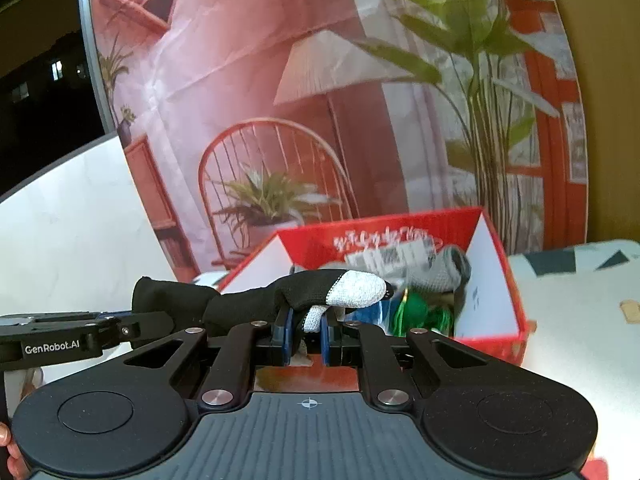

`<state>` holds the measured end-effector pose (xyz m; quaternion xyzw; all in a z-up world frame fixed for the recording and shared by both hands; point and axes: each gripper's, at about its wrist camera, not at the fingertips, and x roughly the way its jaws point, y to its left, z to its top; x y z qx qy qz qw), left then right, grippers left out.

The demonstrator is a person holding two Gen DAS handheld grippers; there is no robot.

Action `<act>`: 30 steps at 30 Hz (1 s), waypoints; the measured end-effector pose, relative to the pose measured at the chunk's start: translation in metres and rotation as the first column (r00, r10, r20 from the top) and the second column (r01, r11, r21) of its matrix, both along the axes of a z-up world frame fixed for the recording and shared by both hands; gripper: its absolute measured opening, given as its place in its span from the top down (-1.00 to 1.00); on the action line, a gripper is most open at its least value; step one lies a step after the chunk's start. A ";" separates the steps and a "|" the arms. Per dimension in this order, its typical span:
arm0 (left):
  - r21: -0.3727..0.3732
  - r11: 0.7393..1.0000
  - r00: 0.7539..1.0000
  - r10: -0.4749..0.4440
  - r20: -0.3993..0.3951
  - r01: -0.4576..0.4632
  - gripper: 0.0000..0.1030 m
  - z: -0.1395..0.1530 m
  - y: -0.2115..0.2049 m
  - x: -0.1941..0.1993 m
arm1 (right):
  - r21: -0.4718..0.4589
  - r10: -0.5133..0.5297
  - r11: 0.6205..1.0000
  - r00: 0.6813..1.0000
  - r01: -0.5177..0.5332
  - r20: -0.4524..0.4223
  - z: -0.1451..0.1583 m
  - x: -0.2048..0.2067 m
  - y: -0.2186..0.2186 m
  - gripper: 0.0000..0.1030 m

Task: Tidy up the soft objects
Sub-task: 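Lift the black cloth with both tools over the red box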

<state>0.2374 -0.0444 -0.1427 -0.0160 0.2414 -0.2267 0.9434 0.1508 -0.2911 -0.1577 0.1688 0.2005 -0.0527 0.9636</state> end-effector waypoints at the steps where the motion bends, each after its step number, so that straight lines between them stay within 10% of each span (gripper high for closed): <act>1: -0.002 1.000 1.000 -0.004 0.000 0.004 0.69 0.002 -0.002 0.003 | -0.006 -0.001 1.000 1.000 0.001 0.003 0.003 0.002 -0.003 0.76; 30: 0.088 0.996 0.972 -0.006 -0.235 0.027 0.69 -0.033 -0.041 0.139 | -0.020 -0.025 1.000 0.968 0.021 -0.248 -0.028 0.121 -0.070 0.76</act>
